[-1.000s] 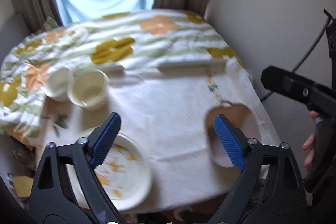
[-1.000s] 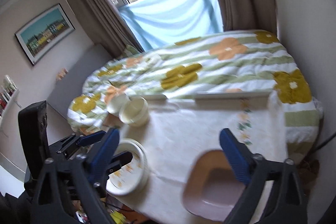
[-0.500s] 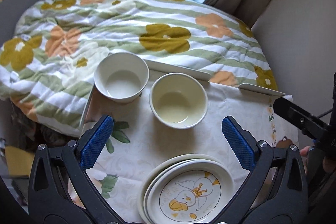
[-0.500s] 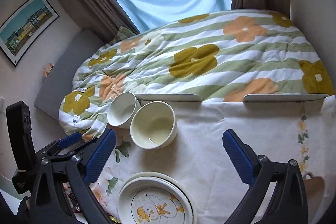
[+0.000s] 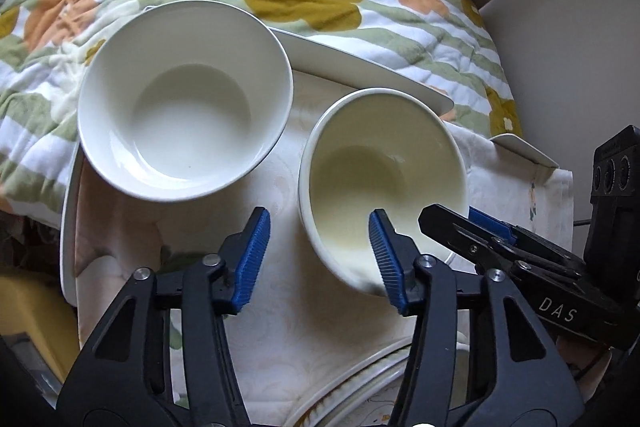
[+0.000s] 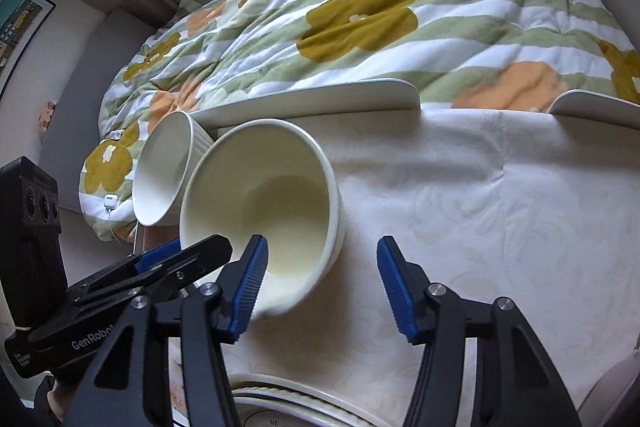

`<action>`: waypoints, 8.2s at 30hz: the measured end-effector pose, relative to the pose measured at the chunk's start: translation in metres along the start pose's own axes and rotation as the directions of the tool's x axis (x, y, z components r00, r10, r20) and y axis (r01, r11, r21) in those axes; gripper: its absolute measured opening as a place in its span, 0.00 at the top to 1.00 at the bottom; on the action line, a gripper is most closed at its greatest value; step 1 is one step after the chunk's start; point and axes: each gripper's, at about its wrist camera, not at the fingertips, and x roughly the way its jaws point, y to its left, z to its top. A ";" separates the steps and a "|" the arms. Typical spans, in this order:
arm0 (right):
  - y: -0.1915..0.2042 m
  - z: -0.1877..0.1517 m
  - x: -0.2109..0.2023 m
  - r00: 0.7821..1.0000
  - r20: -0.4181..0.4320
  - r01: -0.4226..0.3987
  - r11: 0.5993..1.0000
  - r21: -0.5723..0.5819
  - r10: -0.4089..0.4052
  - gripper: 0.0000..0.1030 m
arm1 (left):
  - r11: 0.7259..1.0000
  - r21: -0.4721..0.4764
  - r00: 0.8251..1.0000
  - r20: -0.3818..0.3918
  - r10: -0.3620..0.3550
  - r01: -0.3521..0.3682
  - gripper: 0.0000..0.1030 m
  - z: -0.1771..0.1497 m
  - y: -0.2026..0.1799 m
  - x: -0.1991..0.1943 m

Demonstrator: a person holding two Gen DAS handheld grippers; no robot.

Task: Organize plates and bowls

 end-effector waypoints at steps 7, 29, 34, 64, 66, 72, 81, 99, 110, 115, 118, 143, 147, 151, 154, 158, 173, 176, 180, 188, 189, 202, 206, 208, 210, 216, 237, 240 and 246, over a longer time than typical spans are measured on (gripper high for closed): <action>0.004 0.002 0.009 1.000 -0.018 0.022 1.000 -0.015 -0.023 0.82 | 0.998 0.060 0.999 -0.024 0.032 -0.031 0.83 0.008 -0.003 0.011; -0.001 -0.008 -0.080 0.991 0.133 -0.008 0.997 -0.081 0.019 0.82 | 0.980 0.165 0.988 0.130 0.089 -0.110 0.83 -0.010 -0.079 -0.061; -0.021 -0.031 -0.133 0.983 0.181 -0.014 0.995 -0.099 0.031 0.82 | 0.978 0.180 0.980 0.183 0.076 -0.109 0.83 -0.040 -0.132 -0.091; -0.236 -0.171 -0.230 0.989 0.124 0.065 0.991 0.113 -0.079 0.82 | 0.937 0.347 0.995 -0.063 0.076 -0.050 0.83 -0.199 -0.345 0.003; -0.244 -0.175 -0.221 0.992 0.105 0.057 0.989 0.138 -0.071 0.82 | 0.933 0.354 0.993 -0.078 0.089 -0.055 0.83 -0.201 -0.343 0.013; -0.253 -0.179 -0.204 0.993 0.086 0.060 0.982 0.177 -0.076 0.82 | 0.917 0.394 0.986 -0.114 0.121 -0.067 0.83 -0.198 -0.343 0.039; -0.257 -0.177 -0.196 0.991 0.076 0.099 0.980 0.173 -0.114 0.82 | 0.892 0.446 0.981 -0.123 0.150 -0.081 0.83 -0.197 -0.348 0.056; -0.246 -0.177 -0.191 0.982 0.030 0.182 0.976 0.121 -0.187 0.82 | 0.865 0.487 0.970 -0.125 0.208 -0.123 0.82 -0.198 -0.356 0.060; -0.250 -0.182 -0.205 0.980 0.065 0.175 0.973 0.153 -0.187 0.82 | 0.847 0.510 0.965 -0.112 0.237 -0.149 0.82 -0.207 -0.359 0.053; -0.254 -0.185 -0.224 0.981 0.114 0.133 0.972 0.193 -0.157 0.81 | 0.845 0.509 0.966 -0.091 0.243 -0.165 0.82 -0.206 -0.361 0.041; -0.253 -0.185 -0.239 0.978 0.147 0.119 0.974 0.191 -0.149 0.82 | 0.851 0.501 0.975 -0.064 0.215 -0.155 0.82 -0.204 -0.365 0.025; -0.109 -0.116 -0.280 0.936 0.319 -0.043 0.950 -0.308 0.146 0.16 | 0.969 0.058 0.886 0.420 0.196 -0.242 0.00 -0.182 -0.238 -0.165; -0.069 -0.092 -0.264 0.930 0.294 -0.082 0.904 -0.419 0.220 0.01 | 0.969 -0.050 0.861 0.449 0.239 -0.243 0.00 -0.167 -0.189 -0.190; -0.020 -0.058 -0.236 0.962 0.179 -0.091 0.862 -0.499 0.205 0.01 | 0.962 -0.147 0.844 0.464 0.271 -0.228 0.00 -0.142 -0.135 -0.212; 0.013 -0.033 -0.215 0.965 0.177 -0.079 0.858 -0.508 0.194 0.01 | 0.958 -0.224 0.857 0.441 0.265 -0.181 0.00 -0.118 -0.089 -0.215; 0.053 0.006 -0.171 0.975 0.127 -0.095 0.859 -0.503 0.182 0.01 | 0.932 -0.345 0.888 0.388 0.247 -0.108 0.00 -0.083 -0.022 -0.199; 0.095 0.081 0.037 0.973 -0.149 -0.222 0.890 -0.399 0.176 0.01 | 0.887 -0.459 0.962 0.217 0.165 -0.049 0.19 0.003 0.099 -0.058; 0.093 0.086 0.059 0.965 -0.199 -0.236 0.902 -0.361 0.173 0.01 | 0.893 -0.448 0.966 0.206 0.154 -0.047 0.36 0.010 0.104 -0.048; 0.093 0.087 0.075 0.961 -0.225 -0.237 0.903 -0.358 0.163 0.17 | 0.892 -0.449 0.975 0.176 0.139 -0.046 0.48 0.011 0.108 -0.036; 0.094 0.085 0.092 0.951 -0.254 -0.258 0.901 -0.348 0.174 0.53 | 0.898 -0.436 0.972 0.183 0.150 -0.056 0.72 0.015 0.109 -0.026; 0.095 0.085 0.095 0.950 -0.258 -0.260 0.901 -0.348 0.174 0.59 | 0.896 -0.440 0.971 0.184 0.153 -0.058 0.74 0.015 0.112 -0.025; 0.096 0.075 0.086 0.966 -0.206 -0.227 0.896 -0.381 0.157 0.77 | 0.918 -0.381 0.954 0.217 0.207 -0.112 0.80 0.019 0.103 -0.040; 0.092 0.069 0.061 0.968 -0.176 -0.231 0.898 -0.373 0.176 0.77 | 0.932 -0.332 0.944 0.235 0.231 -0.145 0.80 0.017 0.080 -0.059; 0.089 0.065 0.044 0.970 -0.156 -0.235 0.898 -0.372 0.189 0.77 | 0.939 -0.307 0.938 0.254 0.236 -0.153 0.80 0.013 0.064 -0.072; 0.084 0.058 0.022 0.970 -0.131 -0.239 0.898 -0.368 0.204 0.77 | 0.947 -0.281 0.933 0.272 0.237 -0.158 0.80 0.007 0.045 -0.086; 0.057 0.027 -0.058 0.974 -0.054 -0.224 0.900 -0.375 0.220 0.77 | 0.961 -0.212 0.918 0.318 0.238 -0.176 0.80 -0.027 -0.028 -0.123; -0.143 -0.118 -0.234 0.992 0.092 -0.069 0.978 -0.199 0.089 0.77 | 0.995 0.046 0.961 0.267 0.079 -0.094 0.80 -0.195 -0.294 -0.109; -0.165 -0.129 -0.239 0.994 0.092 -0.041 0.987 -0.156 0.055 0.77 | 0.994 0.083 0.973 0.225 0.054 -0.075 0.80 -0.204 -0.315 -0.091; -0.202 -0.146 -0.234 0.998 0.068 0.007 0.997 -0.078 -0.002 0.77 | 0.989 0.142 0.993 0.120 0.021 -0.038 0.80 -0.212 -0.339 -0.047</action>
